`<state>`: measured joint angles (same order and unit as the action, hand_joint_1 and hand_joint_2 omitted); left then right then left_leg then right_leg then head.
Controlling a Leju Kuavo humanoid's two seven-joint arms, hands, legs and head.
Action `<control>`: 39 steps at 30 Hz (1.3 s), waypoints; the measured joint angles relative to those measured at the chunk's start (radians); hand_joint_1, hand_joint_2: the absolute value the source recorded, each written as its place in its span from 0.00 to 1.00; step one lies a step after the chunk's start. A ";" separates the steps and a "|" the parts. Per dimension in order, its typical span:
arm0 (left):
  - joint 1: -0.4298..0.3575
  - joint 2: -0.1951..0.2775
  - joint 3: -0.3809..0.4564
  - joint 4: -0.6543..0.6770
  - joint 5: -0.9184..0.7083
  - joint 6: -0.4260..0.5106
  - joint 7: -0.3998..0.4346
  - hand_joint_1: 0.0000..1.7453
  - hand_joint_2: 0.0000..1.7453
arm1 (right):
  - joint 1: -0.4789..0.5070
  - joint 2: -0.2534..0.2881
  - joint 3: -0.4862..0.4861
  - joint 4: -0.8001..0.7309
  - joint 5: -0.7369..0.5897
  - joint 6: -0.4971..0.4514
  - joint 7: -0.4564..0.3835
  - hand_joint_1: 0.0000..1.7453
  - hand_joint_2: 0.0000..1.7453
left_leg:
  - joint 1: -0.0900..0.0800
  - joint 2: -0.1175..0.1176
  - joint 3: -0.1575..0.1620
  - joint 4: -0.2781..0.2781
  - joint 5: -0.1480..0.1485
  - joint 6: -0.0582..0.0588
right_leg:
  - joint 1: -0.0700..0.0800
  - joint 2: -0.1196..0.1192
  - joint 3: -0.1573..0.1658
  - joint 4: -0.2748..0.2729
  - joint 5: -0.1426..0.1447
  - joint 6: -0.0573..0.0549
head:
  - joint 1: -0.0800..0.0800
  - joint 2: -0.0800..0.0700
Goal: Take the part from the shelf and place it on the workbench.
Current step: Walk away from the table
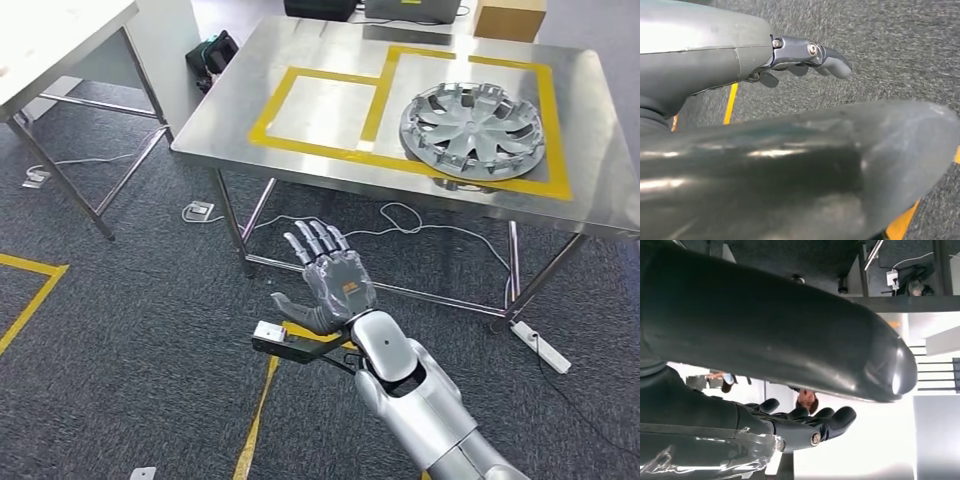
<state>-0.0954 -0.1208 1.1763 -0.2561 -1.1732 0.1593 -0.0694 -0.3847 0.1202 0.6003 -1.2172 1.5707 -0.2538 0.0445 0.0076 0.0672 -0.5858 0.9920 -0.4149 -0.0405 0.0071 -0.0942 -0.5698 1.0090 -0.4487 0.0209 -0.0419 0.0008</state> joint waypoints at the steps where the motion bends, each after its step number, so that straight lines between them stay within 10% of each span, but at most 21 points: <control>1: 0.000 0.000 0.001 0.000 -0.001 -0.001 0.000 0.00 0.00 | -0.001 0.000 0.004 -0.001 0.000 -0.001 0.005 0.00 0.00 | -0.002 -0.008 -0.002 -0.005 -0.001 0.009 | 0.002 -0.010 0.000 0.000 0.000 0.005 | 0.001 0.000; 4: 0.004 0.000 0.004 0.000 -0.004 -0.004 -0.003 0.00 0.00 | -0.007 -0.001 0.023 -0.003 0.001 -0.001 0.018 0.00 0.00 | 0.000 -0.041 -0.009 -0.006 0.007 0.033 | -0.003 0.008 -0.008 0.020 -0.020 0.020 | 0.004 0.000; 9: 0.000 0.002 0.005 0.000 -0.011 -0.005 -0.003 0.00 0.00 | -0.017 -0.010 0.047 -0.004 0.001 0.000 0.031 0.00 0.00 | 0.000 -0.101 -0.020 -0.007 0.017 0.052 | -0.008 0.091 -0.131 0.291 -0.145 0.027 | 0.009 0.000; 14: 0.001 0.004 0.006 0.000 -0.014 -0.004 -0.002 0.00 0.00 | -0.028 -0.011 0.064 -0.003 0.001 0.000 0.033 0.00 0.00 | 0.001 -0.170 -0.026 -0.004 0.027 0.040 | -0.014 0.159 -0.009 0.053 -0.027 0.014 | 0.008 0.000; 18: 0.006 0.008 0.006 0.000 -0.018 -0.001 0.004 0.00 0.00 | -0.035 -0.012 0.075 -0.003 0.001 0.000 0.033 0.00 0.00 | 0.009 -0.204 -0.043 -0.008 0.043 0.012 | -0.013 0.160 0.014 0.006 -0.018 -0.001 | 0.009 0.000; 22: 0.004 0.006 0.006 0.002 -0.021 0.001 0.007 0.00 0.00 | -0.042 -0.012 0.086 0.000 0.001 -0.003 0.035 0.00 0.00 | 0.003 -0.101 -0.119 0.144 -0.047 -0.005 | -0.015 0.105 0.014 -0.007 -0.006 -0.021 | -0.009 0.000; 25: 0.002 0.005 0.007 0.002 -0.023 0.001 0.008 0.00 0.00 | -0.043 -0.012 0.089 0.006 0.001 -0.005 0.038 0.00 0.00 | 0.005 -0.078 -0.173 0.273 -0.090 -0.012 | -0.013 0.058 0.011 -0.006 -0.006 -0.021 | -0.010 0.000; 31: -0.002 0.005 0.007 0.002 -0.025 0.001 0.009 0.00 0.00 | -0.053 -0.012 0.098 0.010 0.001 -0.009 0.044 0.00 0.00 | -0.002 0.008 -0.018 0.002 0.012 0.005 | 0.001 -0.011 0.013 0.002 -0.018 -0.001 | -0.007 0.000; 33: -0.001 0.005 0.007 0.002 -0.025 0.001 0.010 0.00 0.00 | -0.055 -0.013 0.102 0.011 0.001 -0.010 0.047 0.00 0.00 | -0.003 -0.017 -0.023 0.000 0.013 0.024 | 0.001 -0.026 0.016 0.001 -0.022 0.008 | -0.003 0.000; 35: 0.001 0.005 0.007 0.002 -0.025 0.001 0.011 0.00 0.00 | -0.058 -0.013 0.107 0.011 0.001 -0.011 0.050 0.00 0.00 | 0.000 -0.040 -0.025 -0.001 0.016 0.037 | -0.005 0.011 0.004 0.031 -0.047 0.019 | -0.001 0.000; 39: -0.003 0.007 0.007 0.002 -0.025 0.002 0.014 0.00 0.00 | -0.059 -0.016 0.112 0.016 0.001 -0.012 0.056 0.00 0.00 | -0.001 -0.092 -0.028 -0.002 0.020 0.051 | -0.007 0.090 -0.107 0.271 -0.152 0.022 | 0.005 0.000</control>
<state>-0.0984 -0.1143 1.1837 -0.2541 -1.1982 0.1614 -0.0549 -0.4437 0.1040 0.7118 -1.2011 1.5718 -0.2661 0.1006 0.0067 -0.0243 -0.6140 0.9901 -0.3944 0.0106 -0.0001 -0.0044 -0.6771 1.2800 -0.6011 0.0427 -0.0373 0.0008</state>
